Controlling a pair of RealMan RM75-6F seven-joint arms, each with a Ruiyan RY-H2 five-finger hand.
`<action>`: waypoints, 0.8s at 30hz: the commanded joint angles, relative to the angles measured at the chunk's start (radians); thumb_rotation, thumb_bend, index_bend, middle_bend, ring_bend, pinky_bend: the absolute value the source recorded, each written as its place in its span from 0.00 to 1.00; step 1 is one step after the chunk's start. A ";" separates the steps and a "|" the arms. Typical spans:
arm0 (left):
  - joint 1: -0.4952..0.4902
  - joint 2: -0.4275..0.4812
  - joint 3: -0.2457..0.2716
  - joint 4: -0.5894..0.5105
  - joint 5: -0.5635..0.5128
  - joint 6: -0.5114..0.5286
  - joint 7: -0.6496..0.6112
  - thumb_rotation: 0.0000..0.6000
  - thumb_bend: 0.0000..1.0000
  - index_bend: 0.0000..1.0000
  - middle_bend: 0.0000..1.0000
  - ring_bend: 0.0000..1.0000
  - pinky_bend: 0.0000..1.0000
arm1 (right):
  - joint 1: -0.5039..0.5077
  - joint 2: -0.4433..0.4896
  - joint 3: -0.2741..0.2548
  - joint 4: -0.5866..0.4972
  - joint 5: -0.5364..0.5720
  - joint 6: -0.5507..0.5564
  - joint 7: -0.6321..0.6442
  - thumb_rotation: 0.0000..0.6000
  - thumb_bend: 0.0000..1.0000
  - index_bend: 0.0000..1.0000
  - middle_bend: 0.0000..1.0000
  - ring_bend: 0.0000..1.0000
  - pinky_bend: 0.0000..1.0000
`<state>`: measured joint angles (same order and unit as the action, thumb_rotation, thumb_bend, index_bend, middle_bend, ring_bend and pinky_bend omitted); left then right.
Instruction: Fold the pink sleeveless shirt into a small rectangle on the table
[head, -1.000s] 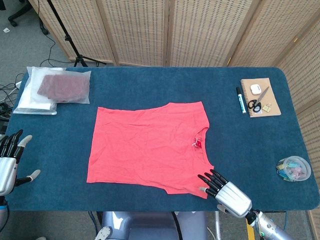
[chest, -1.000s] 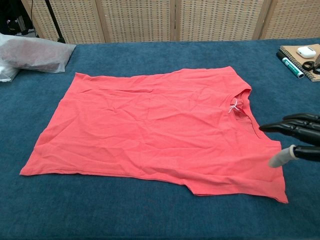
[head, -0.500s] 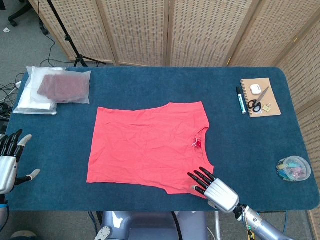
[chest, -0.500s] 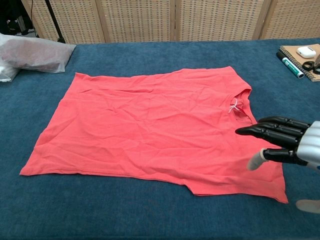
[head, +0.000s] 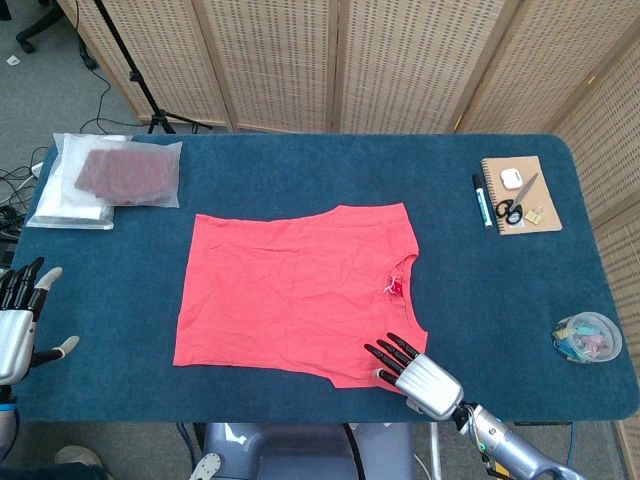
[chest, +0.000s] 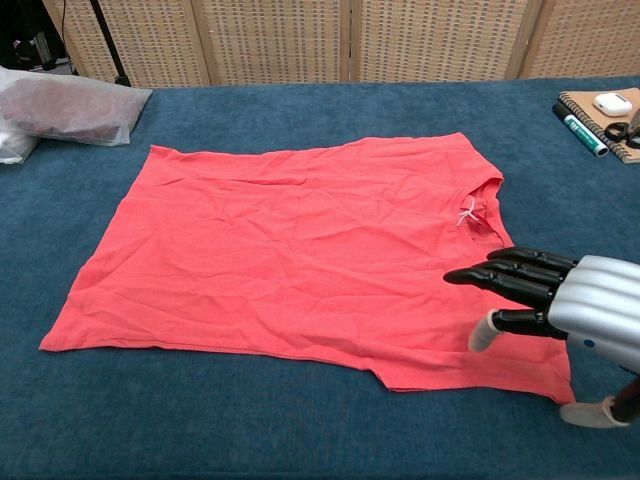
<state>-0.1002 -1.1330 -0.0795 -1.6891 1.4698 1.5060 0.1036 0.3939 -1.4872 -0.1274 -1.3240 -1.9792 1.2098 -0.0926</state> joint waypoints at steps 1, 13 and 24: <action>-0.002 -0.002 -0.003 0.002 -0.007 -0.004 0.004 1.00 0.00 0.00 0.00 0.00 0.00 | 0.006 -0.009 0.000 0.009 0.009 -0.004 -0.001 1.00 0.00 0.30 0.00 0.00 0.00; -0.008 -0.011 -0.005 0.005 -0.024 -0.015 0.019 1.00 0.00 0.00 0.00 0.00 0.00 | 0.014 -0.045 0.008 0.070 0.054 0.027 -0.003 1.00 0.22 0.31 0.00 0.00 0.00; -0.008 -0.012 -0.004 0.007 -0.027 -0.015 0.022 1.00 0.00 0.00 0.00 0.00 0.00 | 0.022 -0.050 -0.005 0.082 0.072 0.035 -0.011 1.00 0.44 0.33 0.00 0.00 0.00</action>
<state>-0.1087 -1.1450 -0.0840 -1.6825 1.4433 1.4909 0.1255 0.4159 -1.5367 -0.1322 -1.2416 -1.9073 1.2449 -0.1032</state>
